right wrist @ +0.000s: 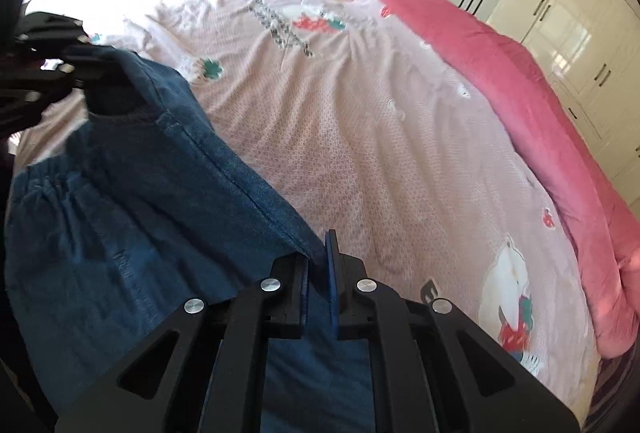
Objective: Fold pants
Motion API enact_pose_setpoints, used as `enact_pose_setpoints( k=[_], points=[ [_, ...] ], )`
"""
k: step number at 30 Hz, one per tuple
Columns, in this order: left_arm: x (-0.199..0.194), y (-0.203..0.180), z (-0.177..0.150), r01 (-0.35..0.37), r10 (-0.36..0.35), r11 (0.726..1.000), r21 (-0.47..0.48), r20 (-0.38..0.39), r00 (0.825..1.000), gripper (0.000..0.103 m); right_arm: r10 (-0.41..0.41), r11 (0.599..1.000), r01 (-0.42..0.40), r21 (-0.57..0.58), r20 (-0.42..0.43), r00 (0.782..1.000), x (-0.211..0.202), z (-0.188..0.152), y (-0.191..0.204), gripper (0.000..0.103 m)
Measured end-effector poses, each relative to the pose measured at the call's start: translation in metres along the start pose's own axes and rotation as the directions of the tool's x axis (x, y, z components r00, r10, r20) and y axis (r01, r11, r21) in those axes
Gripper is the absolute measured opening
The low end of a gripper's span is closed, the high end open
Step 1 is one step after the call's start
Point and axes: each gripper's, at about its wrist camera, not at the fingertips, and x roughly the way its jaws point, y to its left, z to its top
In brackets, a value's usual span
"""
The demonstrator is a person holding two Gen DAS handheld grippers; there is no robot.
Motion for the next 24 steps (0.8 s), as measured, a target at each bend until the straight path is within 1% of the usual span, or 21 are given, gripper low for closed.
enact_pose_setpoints(
  k=[2, 5, 9, 10, 13, 16, 17, 21, 24],
  points=[
    [-0.007, -0.003, -0.005, 0.017, -0.017, 1.000, 0.006, 0.011, 1.000, 0.001, -0.016, 1.000, 0.015, 0.026, 0.028, 0.999, -0.022, -0.009, 0.009, 0.006],
    [-0.023, -0.012, -0.014, 0.037, -0.038, 0.999, 0.024, 0.036, 0.999, 0.002, -0.027, 0.997, 0.024, 0.079, 0.046, 0.999, -0.048, -0.024, 0.025, 0.006],
    [-0.051, -0.026, -0.030, 0.055, -0.057, 0.998, 0.036, 0.055, 0.997, 0.003, -0.010, 0.991, 0.002, 0.131, 0.065, 0.998, -0.078, -0.051, 0.056, 0.006],
    [-0.056, -0.028, -0.034, 0.057, -0.059, 0.998, 0.039, 0.060, 0.996, 0.003, 0.006, 0.989, -0.017, 0.148, 0.072, 0.997, -0.085, -0.060, 0.066, 0.006],
    [-0.076, -0.037, -0.052, 0.062, -0.065, 0.997, 0.051, 0.061, 0.996, 0.004, 0.032, 0.984, -0.046, 0.174, 0.081, 0.996, -0.093, -0.080, 0.091, 0.007],
    [-0.090, -0.042, -0.073, 0.067, -0.069, 0.996, 0.056, 0.024, 0.997, 0.005, 0.081, 0.977, -0.095, 0.190, 0.082, 0.993, -0.095, -0.095, 0.115, 0.007],
    [-0.092, -0.044, -0.083, 0.062, -0.062, 0.996, 0.068, -0.008, 0.998, 0.005, 0.087, 0.977, -0.101, 0.190, 0.081, 0.993, -0.096, -0.099, 0.122, 0.007],
    [-0.096, -0.046, -0.106, 0.054, -0.047, 0.995, 0.088, -0.080, 0.996, 0.005, 0.139, 0.967, -0.149, 0.208, 0.060, 0.988, -0.089, -0.112, 0.146, 0.010],
    [-0.100, -0.047, -0.117, 0.064, -0.054, 0.994, 0.092, -0.114, 0.992, 0.005, 0.141, 0.966, -0.147, 0.212, 0.042, 0.989, -0.082, -0.118, 0.159, 0.010]
  ],
)
